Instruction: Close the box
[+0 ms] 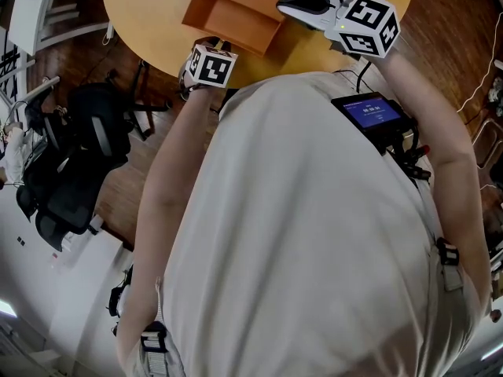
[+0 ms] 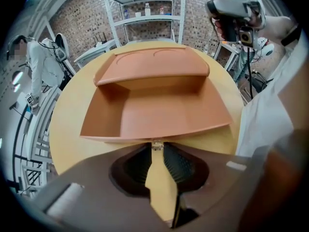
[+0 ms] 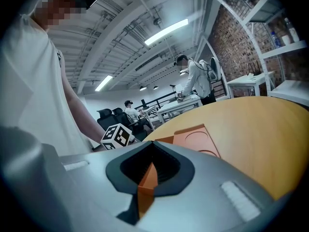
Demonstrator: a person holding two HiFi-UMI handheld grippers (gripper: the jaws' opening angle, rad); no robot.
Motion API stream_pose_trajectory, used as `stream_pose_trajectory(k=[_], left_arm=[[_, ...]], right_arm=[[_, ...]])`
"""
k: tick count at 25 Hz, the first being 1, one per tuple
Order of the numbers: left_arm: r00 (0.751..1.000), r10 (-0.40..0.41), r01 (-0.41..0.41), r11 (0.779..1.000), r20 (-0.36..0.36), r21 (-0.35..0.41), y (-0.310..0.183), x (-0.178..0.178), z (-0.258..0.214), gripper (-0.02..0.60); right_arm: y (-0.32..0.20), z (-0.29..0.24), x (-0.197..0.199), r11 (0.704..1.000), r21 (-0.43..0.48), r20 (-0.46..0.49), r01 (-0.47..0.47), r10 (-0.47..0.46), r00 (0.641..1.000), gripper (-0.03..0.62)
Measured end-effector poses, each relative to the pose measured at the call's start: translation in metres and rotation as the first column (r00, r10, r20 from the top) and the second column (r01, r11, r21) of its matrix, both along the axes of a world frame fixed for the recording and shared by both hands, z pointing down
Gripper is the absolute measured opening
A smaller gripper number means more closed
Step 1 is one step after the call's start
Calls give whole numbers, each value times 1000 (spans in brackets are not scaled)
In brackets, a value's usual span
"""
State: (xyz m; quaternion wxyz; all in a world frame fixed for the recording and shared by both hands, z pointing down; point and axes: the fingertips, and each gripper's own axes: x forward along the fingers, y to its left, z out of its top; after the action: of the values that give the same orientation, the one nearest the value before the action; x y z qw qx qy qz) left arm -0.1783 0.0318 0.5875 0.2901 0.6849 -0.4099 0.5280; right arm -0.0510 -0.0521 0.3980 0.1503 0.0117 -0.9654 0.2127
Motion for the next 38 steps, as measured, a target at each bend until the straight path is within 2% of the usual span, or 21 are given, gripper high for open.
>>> stream_pose_trajectory(k=[11,26,34,38], left_arm=[[999,34,-34,999,6,-6,-23,7,1,75],[996,79,-78,996,-29,52,-89,39,-12,75],[998,49,-45,996,-47,78,-100,39,-14,78],[996,-13,20,997,-89,78,-90,39,-21,80]], right_arm=[[-7,6,7,999,-19,-16,-37,36,999,2],[-17,13,18,995,-41,-39,-90,88,995,2],[-20,17,21,993,-50,-45,-107,105,993,2],[-16,17,18,995,-48,-41,-91,89,995,2]])
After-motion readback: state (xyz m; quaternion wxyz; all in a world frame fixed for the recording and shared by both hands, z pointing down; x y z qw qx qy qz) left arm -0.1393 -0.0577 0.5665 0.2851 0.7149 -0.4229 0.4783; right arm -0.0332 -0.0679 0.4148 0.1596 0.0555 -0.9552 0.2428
